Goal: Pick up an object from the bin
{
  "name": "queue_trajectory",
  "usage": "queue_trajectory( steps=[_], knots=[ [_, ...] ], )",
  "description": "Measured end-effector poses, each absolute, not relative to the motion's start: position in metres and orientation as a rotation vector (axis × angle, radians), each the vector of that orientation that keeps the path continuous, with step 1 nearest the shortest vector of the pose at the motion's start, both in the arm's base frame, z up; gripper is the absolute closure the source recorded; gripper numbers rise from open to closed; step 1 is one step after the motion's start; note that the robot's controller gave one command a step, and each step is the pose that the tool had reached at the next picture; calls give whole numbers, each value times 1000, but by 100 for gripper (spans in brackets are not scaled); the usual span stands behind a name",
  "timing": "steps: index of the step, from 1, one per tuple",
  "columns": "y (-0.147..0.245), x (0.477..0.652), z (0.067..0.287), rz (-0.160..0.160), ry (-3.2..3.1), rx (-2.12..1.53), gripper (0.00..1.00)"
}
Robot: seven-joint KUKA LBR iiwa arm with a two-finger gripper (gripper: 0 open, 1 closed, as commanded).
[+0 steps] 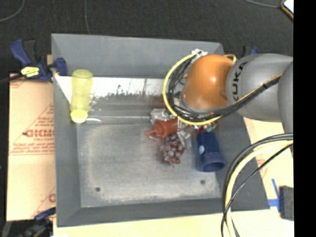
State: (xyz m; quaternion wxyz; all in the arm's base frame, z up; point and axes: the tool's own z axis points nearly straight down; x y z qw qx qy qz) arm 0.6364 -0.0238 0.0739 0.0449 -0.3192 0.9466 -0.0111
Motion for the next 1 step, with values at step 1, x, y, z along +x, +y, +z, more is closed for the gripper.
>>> queue_trajectory(
  steps=[1],
  knots=[
    [-9, 649, 75, -3, 3037, -250, 100]
  ],
)
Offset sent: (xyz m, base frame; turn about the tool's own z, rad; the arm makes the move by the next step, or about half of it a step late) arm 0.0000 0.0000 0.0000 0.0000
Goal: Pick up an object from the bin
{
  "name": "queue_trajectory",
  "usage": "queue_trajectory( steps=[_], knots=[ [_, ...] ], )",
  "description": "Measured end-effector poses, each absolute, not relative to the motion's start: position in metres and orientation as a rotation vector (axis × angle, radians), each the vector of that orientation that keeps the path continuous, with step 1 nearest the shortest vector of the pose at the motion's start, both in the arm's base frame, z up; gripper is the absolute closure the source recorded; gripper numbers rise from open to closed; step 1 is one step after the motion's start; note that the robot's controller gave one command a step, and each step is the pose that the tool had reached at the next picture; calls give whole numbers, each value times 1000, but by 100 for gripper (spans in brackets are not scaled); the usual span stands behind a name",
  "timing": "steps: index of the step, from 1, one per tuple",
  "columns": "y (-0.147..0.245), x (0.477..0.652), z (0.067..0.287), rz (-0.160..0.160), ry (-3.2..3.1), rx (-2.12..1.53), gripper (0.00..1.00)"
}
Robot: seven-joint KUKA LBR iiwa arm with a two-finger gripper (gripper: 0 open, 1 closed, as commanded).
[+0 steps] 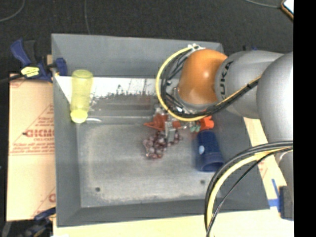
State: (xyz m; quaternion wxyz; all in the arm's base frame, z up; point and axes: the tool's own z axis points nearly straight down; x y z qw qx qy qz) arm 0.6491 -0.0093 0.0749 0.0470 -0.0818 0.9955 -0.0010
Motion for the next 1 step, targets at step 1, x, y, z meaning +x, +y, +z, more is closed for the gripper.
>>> queue_trajectory(
  steps=[1],
  knots=[
    [-9, 649, 75, -3, 3037, -249, 100]
  ],
)
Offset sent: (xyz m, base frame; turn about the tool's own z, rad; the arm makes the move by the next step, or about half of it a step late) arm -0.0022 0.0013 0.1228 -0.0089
